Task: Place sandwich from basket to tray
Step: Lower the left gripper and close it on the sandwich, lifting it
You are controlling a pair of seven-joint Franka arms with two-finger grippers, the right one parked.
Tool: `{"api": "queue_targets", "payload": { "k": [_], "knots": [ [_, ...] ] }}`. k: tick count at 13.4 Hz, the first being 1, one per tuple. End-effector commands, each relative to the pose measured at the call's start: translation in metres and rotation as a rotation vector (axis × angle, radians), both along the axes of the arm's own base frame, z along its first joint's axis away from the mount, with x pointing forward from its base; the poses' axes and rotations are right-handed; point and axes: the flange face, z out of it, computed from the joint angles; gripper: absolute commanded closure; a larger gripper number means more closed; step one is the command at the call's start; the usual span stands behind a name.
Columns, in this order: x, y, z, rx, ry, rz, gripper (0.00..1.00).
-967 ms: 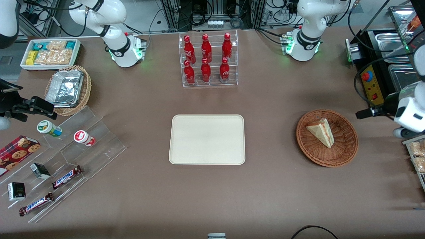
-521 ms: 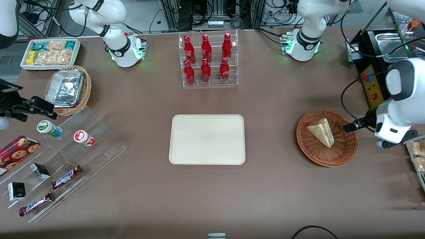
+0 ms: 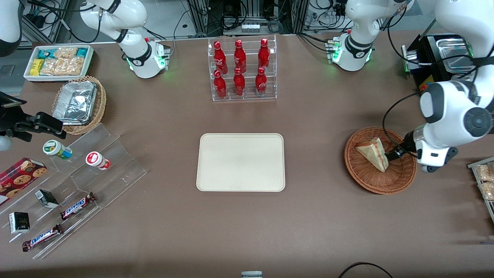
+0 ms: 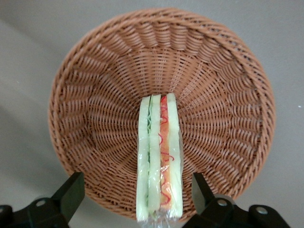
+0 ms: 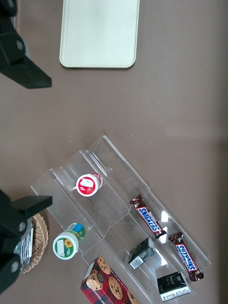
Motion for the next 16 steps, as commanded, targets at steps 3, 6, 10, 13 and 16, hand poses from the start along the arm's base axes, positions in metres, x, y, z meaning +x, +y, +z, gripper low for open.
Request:
{"api": "queue_targets", "payload": {
  "k": [3,6,10,13,16],
  "knots": [
    [-0.017,-0.009,-0.044,0.008,-0.032,0.088,0.00],
    [-0.017,-0.025,-0.062,0.010,-0.025,0.094,0.01],
    [-0.019,-0.034,-0.076,0.011,-0.007,0.084,0.03],
    [-0.019,-0.032,-0.087,0.009,-0.002,0.089,0.14],
    [-0.020,-0.035,-0.099,0.006,-0.001,0.077,0.27]
  ]
}}
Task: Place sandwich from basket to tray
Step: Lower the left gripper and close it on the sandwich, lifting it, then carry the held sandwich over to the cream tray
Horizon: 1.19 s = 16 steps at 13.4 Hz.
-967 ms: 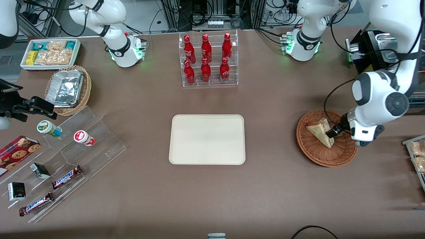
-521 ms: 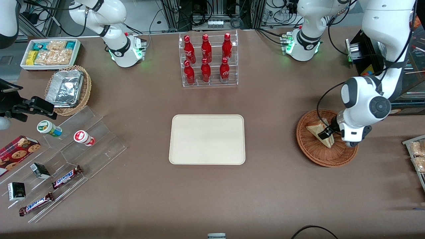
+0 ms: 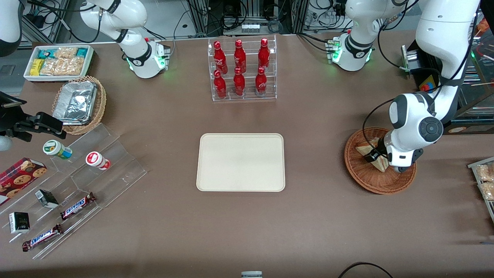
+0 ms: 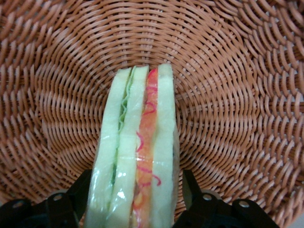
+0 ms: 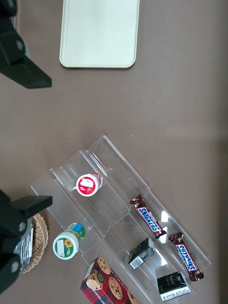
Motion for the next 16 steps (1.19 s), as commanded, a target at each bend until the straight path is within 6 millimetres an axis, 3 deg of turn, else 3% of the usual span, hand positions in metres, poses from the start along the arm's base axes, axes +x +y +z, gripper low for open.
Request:
{"api": "queue_targets", "payload": {
  "k": [1,3,5,8,11,13,16],
  "knots": [
    [-0.001,0.000,-0.005,0.003,-0.002,-0.004,0.39],
    [-0.001,0.000,0.001,0.004,0.012,-0.009,0.53],
    [0.004,0.001,0.021,0.008,0.004,-0.013,0.58],
    [0.030,-0.007,0.080,0.013,0.041,-0.030,0.63],
    [0.059,-0.038,0.135,0.009,0.050,-0.077,0.63],
    [0.070,-0.085,0.146,-0.005,0.021,-0.134,0.63],
    [0.078,-0.181,0.133,-0.034,0.015,-0.256,0.64]
  ]
}}
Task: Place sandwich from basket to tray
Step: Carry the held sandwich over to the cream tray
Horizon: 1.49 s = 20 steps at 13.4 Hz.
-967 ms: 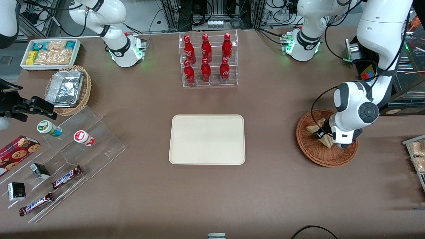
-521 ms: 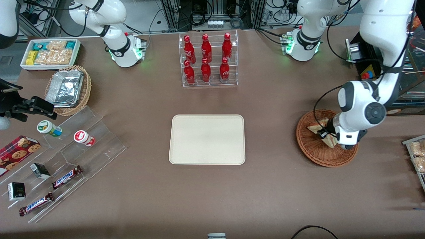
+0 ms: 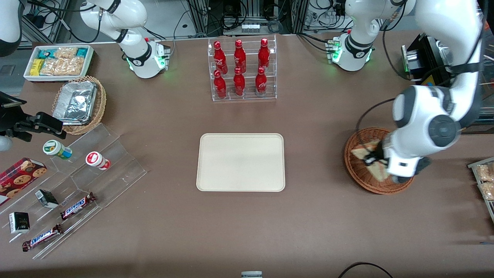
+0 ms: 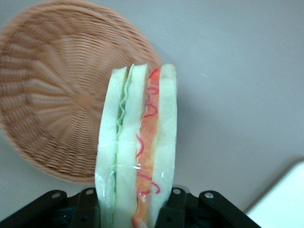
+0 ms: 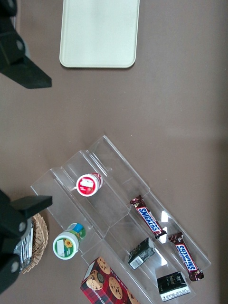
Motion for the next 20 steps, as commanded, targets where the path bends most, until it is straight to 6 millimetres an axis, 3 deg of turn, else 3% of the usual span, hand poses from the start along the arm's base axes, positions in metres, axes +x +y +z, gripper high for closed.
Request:
{"api": "queue_targets", "payload": {
  "k": [1,5,9,13,15,20],
  "knots": [
    [0.011,-0.078,-0.022,-0.016,0.023,-0.097,0.65],
    [-0.013,-0.173,-0.062,-0.019,0.055,-0.258,0.65],
    [-0.039,-0.255,-0.092,-0.044,0.061,-0.465,0.64],
    [-0.037,-0.286,-0.119,-0.068,0.053,-0.538,0.61],
    [-0.033,-0.309,-0.148,-0.106,0.065,-0.559,0.59],
    [-0.050,-0.337,-0.163,-0.095,0.054,-0.499,0.59]
  ]
}}
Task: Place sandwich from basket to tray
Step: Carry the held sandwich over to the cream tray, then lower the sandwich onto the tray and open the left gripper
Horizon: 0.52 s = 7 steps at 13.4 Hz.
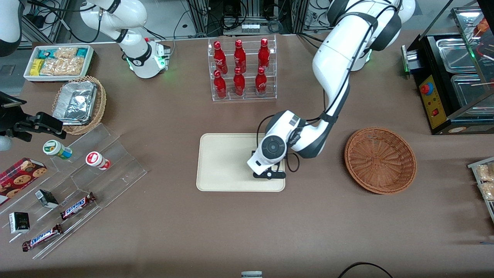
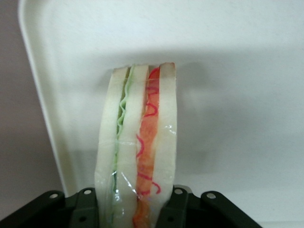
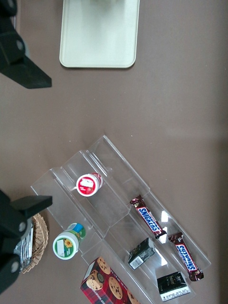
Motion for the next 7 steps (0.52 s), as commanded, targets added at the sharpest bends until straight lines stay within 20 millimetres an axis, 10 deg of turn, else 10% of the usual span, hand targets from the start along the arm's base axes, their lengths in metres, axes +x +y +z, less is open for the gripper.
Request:
{"api": "queue_targets", "payload": {
  "k": [1,7],
  "knots": [
    [0.0007,-0.0136,-0.0081,-0.013,-0.032,0.022,0.58],
    [-0.0009,-0.0154,-0.0094,0.005,-0.036,0.073,0.31]
  ]
}}
